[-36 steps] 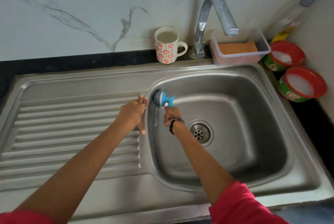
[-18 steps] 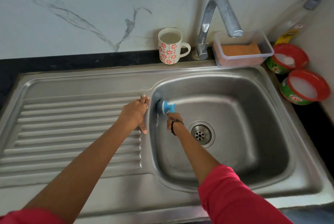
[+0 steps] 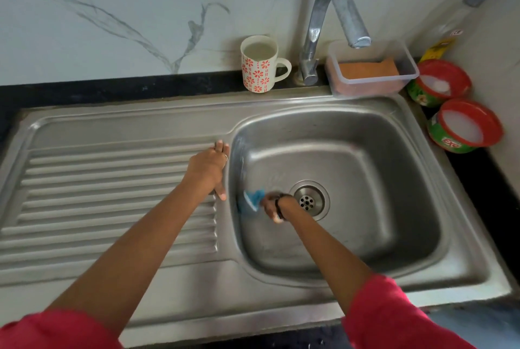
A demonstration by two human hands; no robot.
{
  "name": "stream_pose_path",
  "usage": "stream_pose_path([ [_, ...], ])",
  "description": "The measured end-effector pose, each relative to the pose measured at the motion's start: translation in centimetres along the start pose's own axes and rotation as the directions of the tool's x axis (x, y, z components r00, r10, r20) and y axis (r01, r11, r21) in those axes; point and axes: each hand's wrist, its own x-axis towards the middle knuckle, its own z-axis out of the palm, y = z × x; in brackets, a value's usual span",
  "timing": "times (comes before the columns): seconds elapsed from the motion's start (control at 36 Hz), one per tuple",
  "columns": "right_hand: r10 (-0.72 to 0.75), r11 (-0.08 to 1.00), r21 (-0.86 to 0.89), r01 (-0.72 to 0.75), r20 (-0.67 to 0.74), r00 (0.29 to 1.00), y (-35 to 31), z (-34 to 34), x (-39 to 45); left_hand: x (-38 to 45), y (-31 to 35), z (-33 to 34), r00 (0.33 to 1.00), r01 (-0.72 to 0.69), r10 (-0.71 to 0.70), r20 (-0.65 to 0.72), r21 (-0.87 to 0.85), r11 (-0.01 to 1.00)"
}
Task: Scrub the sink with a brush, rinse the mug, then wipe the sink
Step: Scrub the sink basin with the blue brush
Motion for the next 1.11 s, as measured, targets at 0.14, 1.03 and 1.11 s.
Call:
stream_pose_path([
  [0.14, -0.046, 0.917, 0.384, 0.104, -0.157, 0.986, -2.7, 2.1, 1.6, 0.0, 0.1, -0.1, 1.000, 0.014, -0.014, 0.017, 0.009, 1.000],
  [1.03, 0.088, 0.993, -0.091, -0.076, 0.135, 0.987, 3.4, 0.5, -3.0, 0.1, -0.2, 0.2, 0.998, 0.011, -0.009, -0.061, 0.033, 0.999],
  [1.11, 0.071, 0.960, 0.262, -0.101, 0.121, 0.990, 0.6, 0.7, -3.2, 0.1, -0.1, 0.1, 0.998, 0.032, -0.030, -0.055, 0.035, 0.999],
])
